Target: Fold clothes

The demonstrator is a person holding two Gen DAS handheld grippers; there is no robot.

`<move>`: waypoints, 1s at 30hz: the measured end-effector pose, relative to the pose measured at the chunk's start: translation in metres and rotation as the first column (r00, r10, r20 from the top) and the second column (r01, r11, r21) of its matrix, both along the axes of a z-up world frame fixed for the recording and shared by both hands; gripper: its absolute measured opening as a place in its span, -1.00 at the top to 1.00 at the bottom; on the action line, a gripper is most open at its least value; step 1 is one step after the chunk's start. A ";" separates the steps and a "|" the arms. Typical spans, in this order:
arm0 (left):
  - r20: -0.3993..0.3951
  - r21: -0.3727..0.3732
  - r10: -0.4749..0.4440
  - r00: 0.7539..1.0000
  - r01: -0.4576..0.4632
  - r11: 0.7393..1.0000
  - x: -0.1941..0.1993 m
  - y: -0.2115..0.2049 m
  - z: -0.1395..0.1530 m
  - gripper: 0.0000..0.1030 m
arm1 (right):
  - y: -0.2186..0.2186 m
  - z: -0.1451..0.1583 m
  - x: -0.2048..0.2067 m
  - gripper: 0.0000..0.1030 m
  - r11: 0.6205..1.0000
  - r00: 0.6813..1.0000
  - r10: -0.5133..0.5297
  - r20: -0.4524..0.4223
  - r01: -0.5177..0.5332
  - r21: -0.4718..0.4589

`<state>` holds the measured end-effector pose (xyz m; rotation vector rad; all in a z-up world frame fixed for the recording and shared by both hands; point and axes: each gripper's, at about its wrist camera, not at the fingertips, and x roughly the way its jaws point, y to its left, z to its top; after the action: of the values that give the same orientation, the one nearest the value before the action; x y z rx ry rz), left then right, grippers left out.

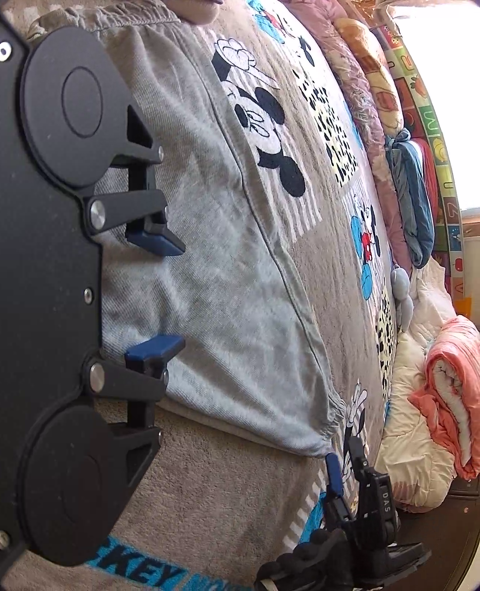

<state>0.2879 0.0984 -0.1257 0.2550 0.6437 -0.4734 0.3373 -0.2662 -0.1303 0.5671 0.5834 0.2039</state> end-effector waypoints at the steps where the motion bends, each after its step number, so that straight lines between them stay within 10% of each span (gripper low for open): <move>1: 0.005 -0.005 0.006 1.000 -0.006 1.000 -0.001 0.001 0.002 0.08 | -0.007 -0.004 -0.006 -0.09 0.997 0.999 -0.035 -0.025 0.036 0.061; 8: -0.003 -0.026 0.030 1.000 -0.030 0.999 -0.005 0.007 0.004 0.02 | -0.010 -0.043 -0.025 -0.18 0.912 0.971 -0.081 -0.225 0.163 0.377; 21: -0.023 -0.050 0.031 0.999 -0.032 0.998 -0.005 0.014 -0.001 0.01 | -0.008 -0.066 0.003 -0.05 0.865 0.977 -0.154 -0.150 0.207 0.456; 30: -0.035 -0.062 0.031 0.999 -0.033 0.998 -0.002 0.016 -0.003 -0.01 | -0.012 -0.077 0.009 0.55 0.862 0.968 -0.216 -0.131 0.252 0.441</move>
<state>0.2855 0.1144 -0.1288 0.1772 0.6636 -0.4676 0.3462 -0.2785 -0.2072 1.1014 0.5364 0.0853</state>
